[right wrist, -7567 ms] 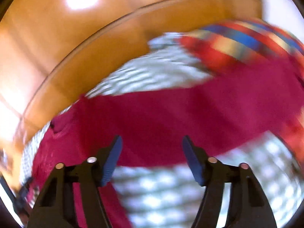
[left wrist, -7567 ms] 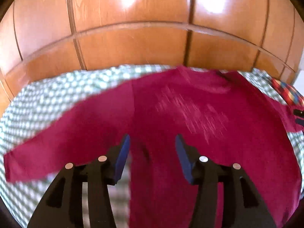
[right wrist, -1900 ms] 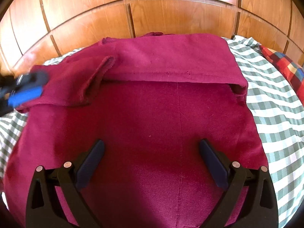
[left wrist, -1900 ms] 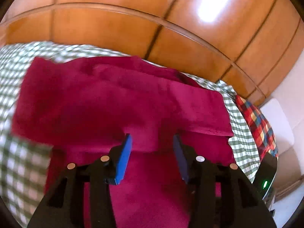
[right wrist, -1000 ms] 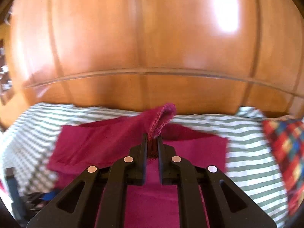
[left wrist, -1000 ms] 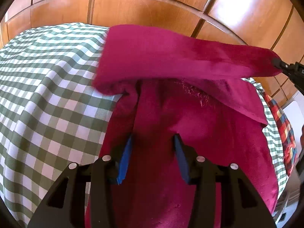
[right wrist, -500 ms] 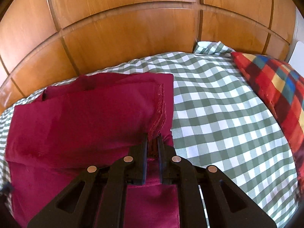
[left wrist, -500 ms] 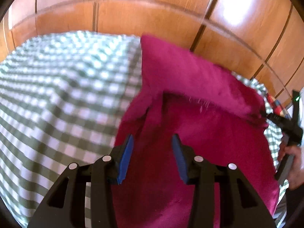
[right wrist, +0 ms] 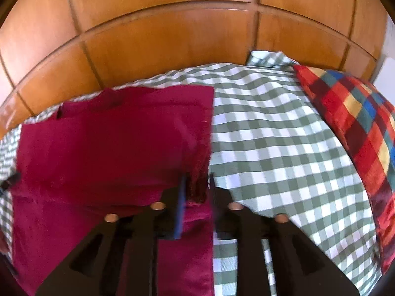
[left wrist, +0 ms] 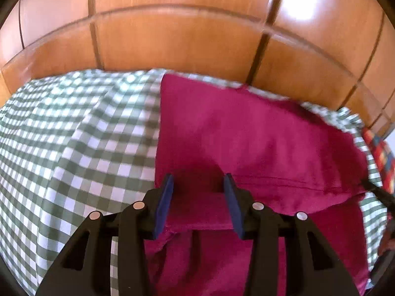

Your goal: Fold small clothes

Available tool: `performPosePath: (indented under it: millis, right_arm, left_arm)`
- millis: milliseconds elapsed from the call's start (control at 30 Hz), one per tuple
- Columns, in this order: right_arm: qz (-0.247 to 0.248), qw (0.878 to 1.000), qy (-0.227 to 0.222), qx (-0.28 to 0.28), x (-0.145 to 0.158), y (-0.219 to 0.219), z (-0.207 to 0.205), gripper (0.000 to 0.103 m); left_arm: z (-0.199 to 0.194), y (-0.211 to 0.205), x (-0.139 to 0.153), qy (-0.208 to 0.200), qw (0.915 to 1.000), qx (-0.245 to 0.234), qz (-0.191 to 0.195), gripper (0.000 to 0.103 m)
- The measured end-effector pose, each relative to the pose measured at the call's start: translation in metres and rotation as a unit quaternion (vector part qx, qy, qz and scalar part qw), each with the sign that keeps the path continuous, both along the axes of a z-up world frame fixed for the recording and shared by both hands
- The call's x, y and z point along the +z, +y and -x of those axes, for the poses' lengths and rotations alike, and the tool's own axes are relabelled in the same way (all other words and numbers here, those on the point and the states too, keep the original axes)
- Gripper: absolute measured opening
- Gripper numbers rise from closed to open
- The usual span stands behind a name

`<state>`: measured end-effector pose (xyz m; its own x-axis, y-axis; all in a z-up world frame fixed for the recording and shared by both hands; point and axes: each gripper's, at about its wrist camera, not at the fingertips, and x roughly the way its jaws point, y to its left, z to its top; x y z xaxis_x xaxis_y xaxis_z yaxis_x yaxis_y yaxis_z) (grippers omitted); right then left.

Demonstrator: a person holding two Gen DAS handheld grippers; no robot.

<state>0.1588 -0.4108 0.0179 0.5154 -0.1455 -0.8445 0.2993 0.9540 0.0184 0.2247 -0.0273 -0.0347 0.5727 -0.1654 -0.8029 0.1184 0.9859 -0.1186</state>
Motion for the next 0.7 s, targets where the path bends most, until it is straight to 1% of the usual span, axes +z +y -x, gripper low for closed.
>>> performPosePath:
  millis: [33, 67, 100, 133, 167, 233, 300, 367, 433, 467, 500, 533, 567, 600, 700]
  right_arm:
    - [0.003, 1.000, -0.013, -0.002, 0.007, 0.001, 0.002, 0.037]
    - [0.005, 1.000, -0.029, -0.001, 0.015, 0.003, 0.004, 0.047]
    - [0.004, 0.999, -0.047, 0.003, 0.024, 0.007, 0.005, 0.054]
    - [0.000, 0.998, -0.055, 0.010, 0.028, 0.012, 0.004, 0.055]
    - [-0.004, 0.998, -0.060, 0.020, 0.031, 0.019, 0.000, 0.055]
    - [-0.011, 0.997, -0.059, 0.038, 0.029, 0.034, -0.012, 0.055]
    - [-0.012, 0.998, -0.049, 0.047, 0.017, 0.045, -0.027, 0.055]
    - [-0.015, 0.999, -0.033, 0.040, 0.001, 0.047, -0.038, 0.055]
    - [-0.014, 0.999, -0.005, 0.030, -0.025, 0.045, -0.045, 0.055]
    - [-0.011, 0.999, 0.005, 0.030, -0.038, 0.045, -0.046, 0.055]
    - [0.003, 0.999, -0.010, 0.037, -0.047, 0.048, -0.042, 0.056]
    - [0.014, 0.999, -0.016, 0.040, -0.047, 0.051, -0.039, 0.056]
    - [0.027, 0.999, -0.014, 0.041, -0.046, 0.055, -0.040, 0.056]
    - [0.031, 0.999, -0.009, 0.042, -0.044, 0.056, -0.041, 0.056]
    - [0.043, 0.998, 0.003, 0.039, -0.035, 0.057, -0.042, 0.057]
  left_arm:
    - [0.002, 0.002, 0.002, -0.006, 1.0000, -0.001, 0.006, 0.041]
    - [0.005, 0.005, 0.008, -0.018, 0.9997, -0.001, 0.017, 0.041]
    - [0.007, 0.006, 0.011, -0.027, 0.9993, 0.000, 0.024, 0.041]
    - [0.008, 0.008, 0.018, -0.040, 0.9987, 0.000, 0.031, 0.043]
    - [0.006, 0.008, 0.023, -0.049, 0.9982, -0.001, 0.035, 0.043]
    - [-0.004, 0.007, 0.029, -0.058, 0.9979, 0.001, 0.028, 0.044]
    - [-0.020, 0.004, 0.032, -0.059, 0.9978, 0.010, 0.028, 0.044]
    - [-0.036, 0.003, 0.029, -0.054, 0.9982, 0.016, 0.020, 0.044]
    - [-0.055, 0.000, 0.014, -0.033, 0.9992, 0.022, -0.004, 0.045]
    - [-0.063, -0.001, -0.001, -0.012, 0.9994, 0.026, -0.021, 0.046]
    - [-0.069, -0.002, -0.019, 0.012, 0.9991, 0.023, -0.034, 0.050]
    - [-0.070, -0.002, -0.029, 0.015, 0.9988, 0.023, -0.040, 0.058]
    - [-0.066, 0.001, -0.032, -0.003, 0.9989, 0.027, -0.037, 0.061]
    - [-0.064, 0.003, -0.033, -0.007, 0.9988, 0.031, -0.036, 0.063]
    - [-0.061, 0.012, -0.025, 0.002, 0.9986, 0.051, -0.010, 0.062]
